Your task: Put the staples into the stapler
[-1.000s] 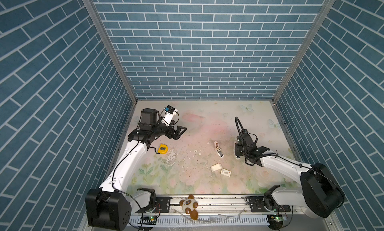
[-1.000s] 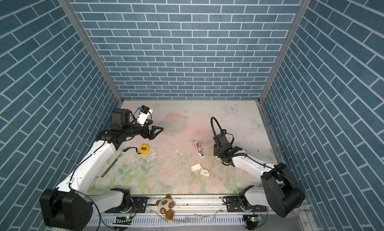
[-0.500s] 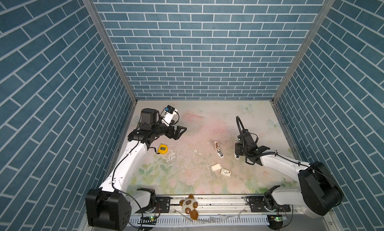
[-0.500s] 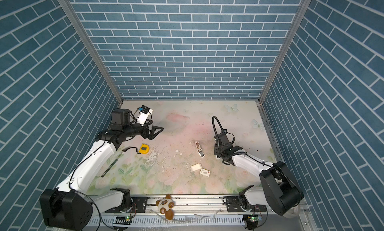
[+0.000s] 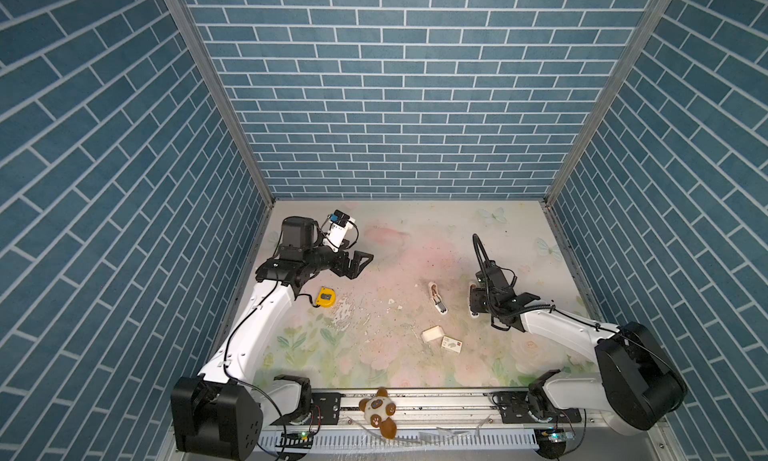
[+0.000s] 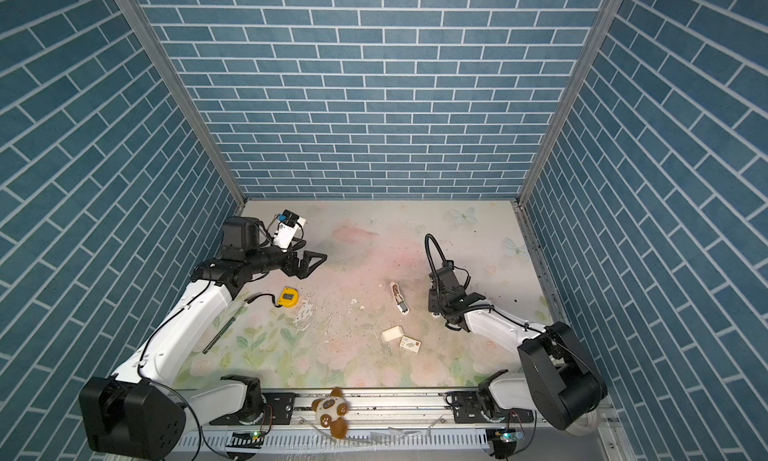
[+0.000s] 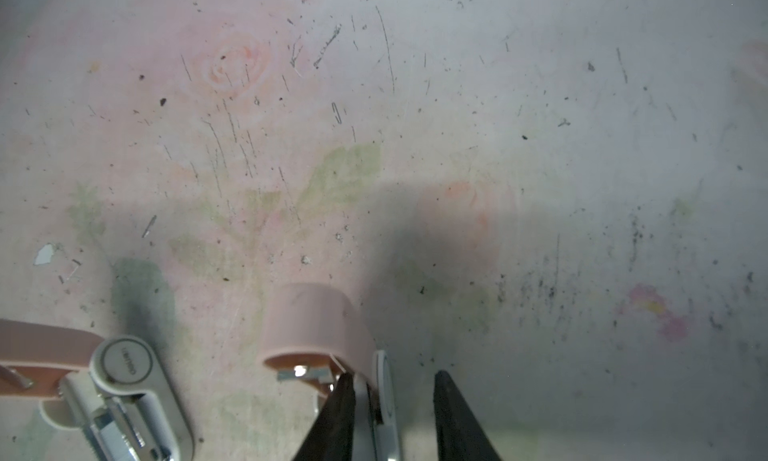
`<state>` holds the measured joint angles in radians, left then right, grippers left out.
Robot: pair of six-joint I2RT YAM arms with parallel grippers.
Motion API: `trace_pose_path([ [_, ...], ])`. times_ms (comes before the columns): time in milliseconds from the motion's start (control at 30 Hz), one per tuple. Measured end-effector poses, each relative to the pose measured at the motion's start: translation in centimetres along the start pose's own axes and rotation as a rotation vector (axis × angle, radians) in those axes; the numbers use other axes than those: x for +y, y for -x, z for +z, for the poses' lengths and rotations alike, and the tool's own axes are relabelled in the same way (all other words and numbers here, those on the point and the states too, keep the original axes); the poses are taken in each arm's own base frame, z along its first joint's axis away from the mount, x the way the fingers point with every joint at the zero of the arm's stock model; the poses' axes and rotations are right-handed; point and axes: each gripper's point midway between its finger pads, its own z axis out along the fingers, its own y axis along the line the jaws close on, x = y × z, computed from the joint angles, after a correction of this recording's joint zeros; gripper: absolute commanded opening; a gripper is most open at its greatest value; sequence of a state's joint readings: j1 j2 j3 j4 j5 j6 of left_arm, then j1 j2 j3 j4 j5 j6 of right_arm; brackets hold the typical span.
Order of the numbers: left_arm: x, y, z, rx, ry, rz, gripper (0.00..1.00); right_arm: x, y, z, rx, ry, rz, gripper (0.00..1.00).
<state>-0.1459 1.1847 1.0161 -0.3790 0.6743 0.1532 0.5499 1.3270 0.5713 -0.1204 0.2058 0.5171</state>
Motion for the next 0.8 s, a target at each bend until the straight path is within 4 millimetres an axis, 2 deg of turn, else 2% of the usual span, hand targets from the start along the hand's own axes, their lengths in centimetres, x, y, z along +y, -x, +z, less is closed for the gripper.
trace_pose_path([
  [800, 0.00, 0.07, -0.01, -0.003, 0.000, 0.002, 0.99, 0.00, -0.63, -0.12, 0.016, 0.012, -0.001, 0.33],
])
